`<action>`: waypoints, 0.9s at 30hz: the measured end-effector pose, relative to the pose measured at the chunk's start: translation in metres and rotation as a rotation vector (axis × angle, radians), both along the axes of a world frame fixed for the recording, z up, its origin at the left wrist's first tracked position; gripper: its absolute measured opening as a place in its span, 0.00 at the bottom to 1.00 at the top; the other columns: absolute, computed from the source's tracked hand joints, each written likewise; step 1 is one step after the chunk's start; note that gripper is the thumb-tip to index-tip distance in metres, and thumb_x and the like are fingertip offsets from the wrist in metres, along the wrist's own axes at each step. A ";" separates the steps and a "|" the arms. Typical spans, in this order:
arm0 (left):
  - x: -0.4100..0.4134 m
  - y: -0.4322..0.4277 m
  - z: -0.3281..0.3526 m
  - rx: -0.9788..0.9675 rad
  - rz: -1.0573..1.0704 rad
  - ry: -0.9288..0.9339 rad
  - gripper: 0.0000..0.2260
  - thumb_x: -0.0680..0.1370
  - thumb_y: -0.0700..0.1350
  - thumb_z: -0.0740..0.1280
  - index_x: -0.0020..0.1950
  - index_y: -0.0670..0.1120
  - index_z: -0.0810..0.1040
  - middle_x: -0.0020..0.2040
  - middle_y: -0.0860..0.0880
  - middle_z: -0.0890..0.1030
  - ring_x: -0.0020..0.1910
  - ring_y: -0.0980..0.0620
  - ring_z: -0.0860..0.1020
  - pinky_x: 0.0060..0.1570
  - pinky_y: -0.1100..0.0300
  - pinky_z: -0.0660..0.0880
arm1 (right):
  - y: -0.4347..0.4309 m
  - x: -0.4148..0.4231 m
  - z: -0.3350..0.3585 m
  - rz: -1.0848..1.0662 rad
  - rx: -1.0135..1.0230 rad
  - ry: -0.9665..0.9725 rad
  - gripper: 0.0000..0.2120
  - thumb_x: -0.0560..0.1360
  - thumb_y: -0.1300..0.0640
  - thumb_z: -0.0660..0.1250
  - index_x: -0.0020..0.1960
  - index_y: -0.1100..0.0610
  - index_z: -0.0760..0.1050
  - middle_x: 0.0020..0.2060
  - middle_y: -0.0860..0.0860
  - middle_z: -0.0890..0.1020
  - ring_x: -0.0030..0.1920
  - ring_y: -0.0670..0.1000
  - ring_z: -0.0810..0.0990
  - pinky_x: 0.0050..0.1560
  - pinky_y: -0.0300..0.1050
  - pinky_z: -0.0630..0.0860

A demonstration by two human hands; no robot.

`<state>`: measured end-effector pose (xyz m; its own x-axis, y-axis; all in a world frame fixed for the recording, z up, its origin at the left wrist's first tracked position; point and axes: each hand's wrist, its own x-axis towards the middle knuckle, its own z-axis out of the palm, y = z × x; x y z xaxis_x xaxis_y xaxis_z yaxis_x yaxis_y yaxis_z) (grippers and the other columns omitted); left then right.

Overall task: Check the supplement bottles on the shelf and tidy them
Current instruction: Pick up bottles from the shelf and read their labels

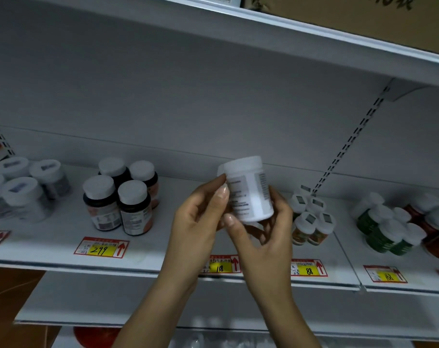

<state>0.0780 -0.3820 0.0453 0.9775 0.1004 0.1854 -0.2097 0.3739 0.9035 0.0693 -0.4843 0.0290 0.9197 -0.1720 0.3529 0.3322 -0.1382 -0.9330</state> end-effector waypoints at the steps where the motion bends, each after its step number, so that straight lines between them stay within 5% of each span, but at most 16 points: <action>1: 0.000 0.000 -0.001 0.009 0.003 -0.005 0.16 0.73 0.47 0.64 0.59 0.49 0.79 0.52 0.52 0.84 0.51 0.57 0.82 0.44 0.68 0.77 | -0.001 0.004 0.001 0.009 0.044 0.013 0.32 0.67 0.46 0.77 0.66 0.46 0.67 0.55 0.41 0.80 0.55 0.46 0.81 0.50 0.42 0.79; 6: 0.003 0.004 -0.009 0.088 0.065 -0.014 0.16 0.71 0.48 0.65 0.58 0.50 0.79 0.50 0.56 0.84 0.51 0.59 0.82 0.47 0.69 0.76 | -0.005 0.010 0.005 0.101 0.268 0.196 0.23 0.69 0.52 0.72 0.62 0.52 0.72 0.50 0.49 0.84 0.47 0.49 0.84 0.42 0.39 0.79; 12: 0.011 0.016 -0.016 0.033 -0.071 0.104 0.17 0.78 0.51 0.62 0.60 0.44 0.79 0.52 0.49 0.84 0.54 0.53 0.82 0.57 0.56 0.76 | 0.001 0.009 0.009 0.516 0.786 0.487 0.22 0.74 0.41 0.58 0.49 0.57 0.81 0.36 0.60 0.80 0.26 0.51 0.73 0.24 0.39 0.71; 15: 0.013 0.020 -0.022 0.069 -0.121 0.081 0.14 0.77 0.55 0.65 0.45 0.45 0.79 0.34 0.51 0.80 0.38 0.55 0.79 0.47 0.61 0.75 | 0.002 0.009 0.006 0.610 0.917 0.614 0.30 0.73 0.37 0.55 0.46 0.62 0.80 0.30 0.59 0.77 0.19 0.50 0.70 0.19 0.36 0.65; 18: 0.013 0.018 -0.023 0.069 -0.166 0.076 0.13 0.73 0.51 0.68 0.53 0.44 0.79 0.32 0.51 0.81 0.29 0.57 0.77 0.35 0.68 0.74 | 0.006 0.010 0.002 0.640 0.977 0.675 0.30 0.73 0.36 0.54 0.48 0.61 0.79 0.26 0.57 0.73 0.18 0.49 0.69 0.20 0.35 0.63; 21: 0.015 0.015 -0.021 0.004 -0.091 0.086 0.18 0.67 0.45 0.71 0.56 0.45 0.77 0.41 0.46 0.85 0.37 0.53 0.83 0.37 0.65 0.77 | 0.006 0.016 0.000 0.615 0.796 0.731 0.34 0.75 0.34 0.51 0.56 0.63 0.77 0.26 0.57 0.74 0.21 0.50 0.72 0.20 0.37 0.67; 23: 0.021 0.017 -0.027 0.008 0.051 0.060 0.21 0.65 0.43 0.74 0.56 0.44 0.76 0.48 0.45 0.85 0.47 0.50 0.84 0.42 0.64 0.78 | -0.001 0.023 -0.002 0.450 0.383 0.711 0.32 0.78 0.35 0.50 0.50 0.61 0.79 0.25 0.58 0.76 0.20 0.51 0.72 0.22 0.37 0.67; 27: 0.039 0.023 -0.053 0.291 0.257 0.084 0.25 0.62 0.43 0.81 0.55 0.49 0.74 0.52 0.50 0.82 0.51 0.55 0.81 0.48 0.61 0.79 | -0.027 0.055 -0.003 0.050 -0.130 0.293 0.14 0.79 0.57 0.64 0.39 0.64 0.77 0.23 0.55 0.76 0.23 0.49 0.73 0.28 0.39 0.68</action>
